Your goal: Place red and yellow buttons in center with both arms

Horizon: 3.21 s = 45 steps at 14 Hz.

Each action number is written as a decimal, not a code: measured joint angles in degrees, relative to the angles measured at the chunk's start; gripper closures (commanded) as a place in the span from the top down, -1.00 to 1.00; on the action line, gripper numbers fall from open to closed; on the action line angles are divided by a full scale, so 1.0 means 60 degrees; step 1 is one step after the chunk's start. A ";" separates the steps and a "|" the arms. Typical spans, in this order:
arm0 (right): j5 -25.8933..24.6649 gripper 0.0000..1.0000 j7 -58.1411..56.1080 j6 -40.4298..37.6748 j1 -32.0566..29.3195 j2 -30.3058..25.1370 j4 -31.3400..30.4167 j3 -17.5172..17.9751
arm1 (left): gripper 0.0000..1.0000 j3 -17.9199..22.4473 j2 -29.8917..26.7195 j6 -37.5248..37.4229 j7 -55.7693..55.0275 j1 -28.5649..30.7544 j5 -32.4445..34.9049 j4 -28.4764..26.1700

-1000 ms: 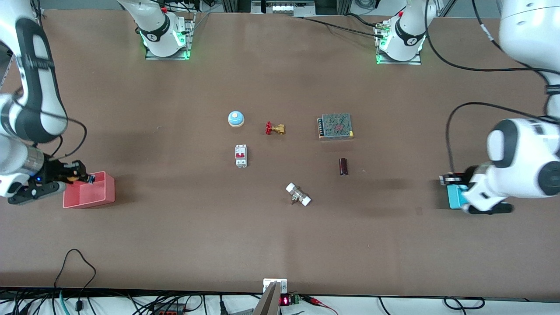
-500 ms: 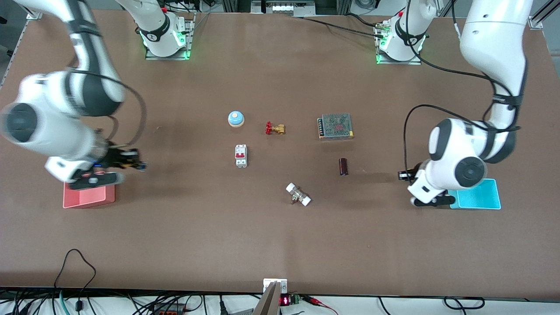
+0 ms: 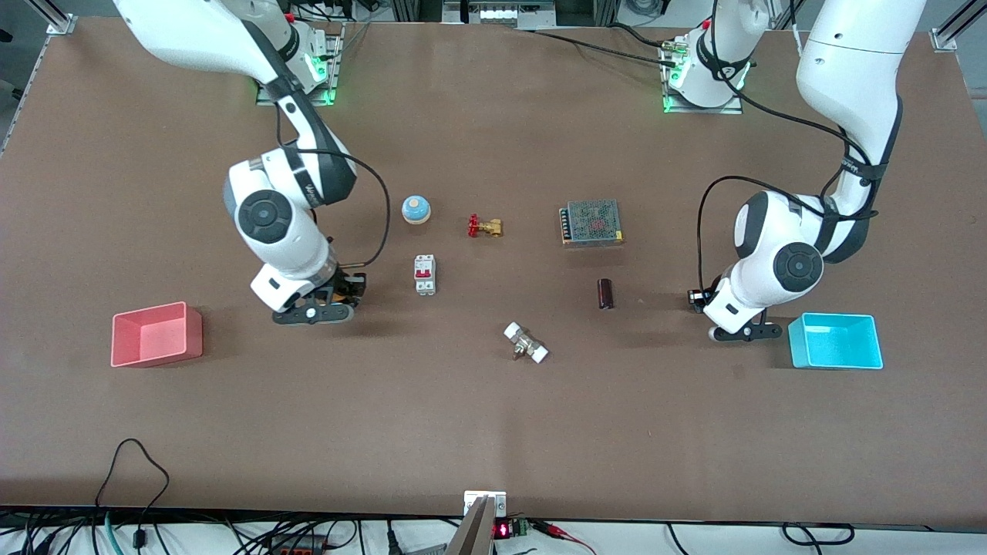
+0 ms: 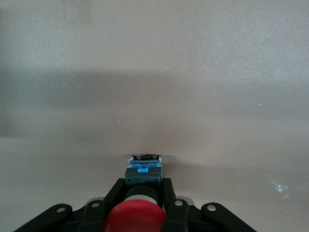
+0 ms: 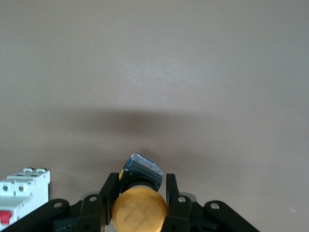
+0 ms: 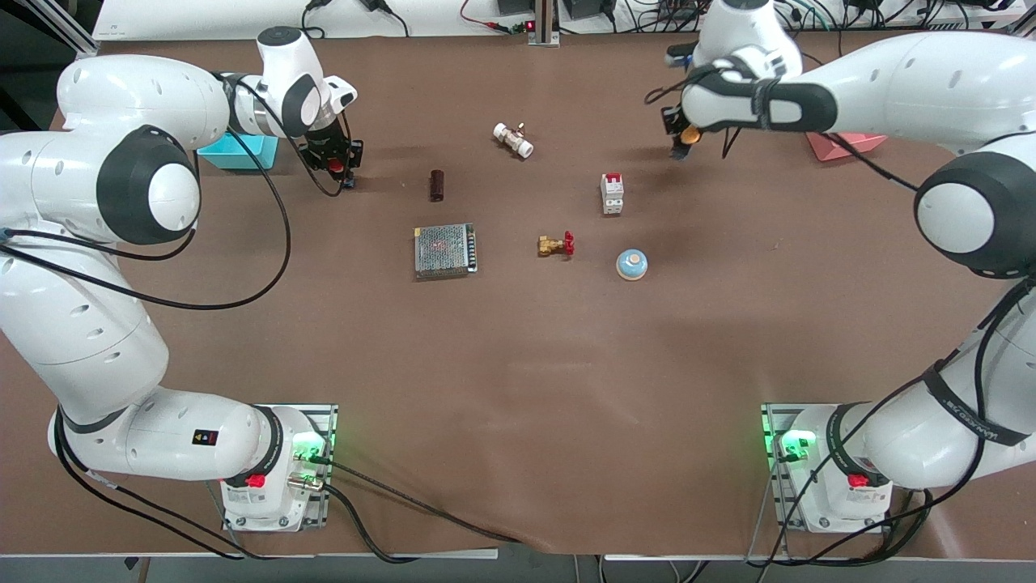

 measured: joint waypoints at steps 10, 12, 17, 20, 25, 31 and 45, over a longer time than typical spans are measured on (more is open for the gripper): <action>-0.0009 0.82 0.0028 0.1042 0.0073 0.0256 -0.0740 -0.0039 | 1.00 0.0047 -0.0569 0.0104 -0.0004 0.0032 0.0000 0.0015; -0.0009 1.00 0.0028 0.1082 0.0073 0.0255 -0.0739 -0.0040 | 1.00 0.0109 -0.1070 -0.0312 -0.0001 0.0058 0.0000 0.0138; -0.0008 1.00 0.0010 0.0837 -0.0122 0.0008 -0.0261 -0.0113 | 1.00 0.0142 -0.1732 -0.4007 0.0140 0.0076 0.0007 0.2561; 0.0492 1.00 -0.0671 -0.1011 -0.0601 -0.1038 0.0487 -0.0115 | 1.00 0.0159 -0.1800 -0.5619 0.1444 0.0114 0.0009 0.4111; 0.1660 1.00 -0.3193 -0.5164 -0.1579 -0.3063 0.1727 -0.0779 | 1.00 0.0165 -0.2644 -0.6240 0.2615 0.0534 0.0006 0.4780; 0.1427 1.00 -0.3664 -0.6629 -0.2673 -0.3874 0.2267 -0.1063 | 1.00 0.0155 -0.3184 -0.6949 0.2619 0.0676 -0.0318 0.4929; 0.1389 1.00 -0.3664 -0.7379 -0.2730 -0.4169 0.2299 -0.0973 | 1.00 0.0158 -0.5166 -0.7543 0.2625 0.0899 -0.0303 0.3062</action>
